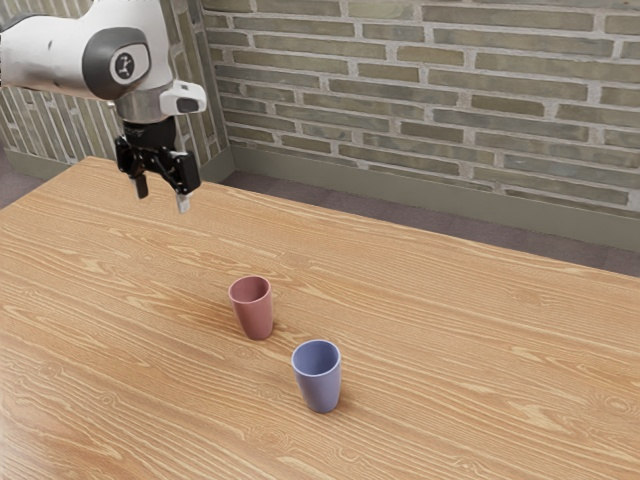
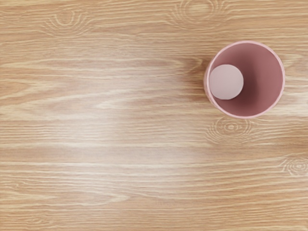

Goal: Place the left cup onto the right cup

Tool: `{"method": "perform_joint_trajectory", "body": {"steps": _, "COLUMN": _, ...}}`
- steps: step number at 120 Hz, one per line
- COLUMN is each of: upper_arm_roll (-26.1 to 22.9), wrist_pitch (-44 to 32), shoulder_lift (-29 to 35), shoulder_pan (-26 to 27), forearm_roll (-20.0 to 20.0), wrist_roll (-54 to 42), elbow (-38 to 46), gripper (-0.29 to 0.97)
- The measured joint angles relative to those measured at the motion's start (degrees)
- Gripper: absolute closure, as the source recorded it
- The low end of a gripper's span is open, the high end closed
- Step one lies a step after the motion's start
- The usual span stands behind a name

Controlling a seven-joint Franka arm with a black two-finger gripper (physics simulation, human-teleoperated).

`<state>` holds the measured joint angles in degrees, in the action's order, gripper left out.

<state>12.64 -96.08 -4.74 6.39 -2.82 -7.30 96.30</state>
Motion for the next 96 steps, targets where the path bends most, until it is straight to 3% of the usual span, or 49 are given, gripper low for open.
{"method": "perform_joint_trajectory", "body": {"steps": 96, "upper_arm_roll": -0.1, "wrist_pitch": -5.2, "shoulder_lift": -9.7, "shoulder_pan": -0.9, "forearm_roll": 0.8, "wrist_roll": -1.8, "elbow": -2.4, "gripper": 0.00}}
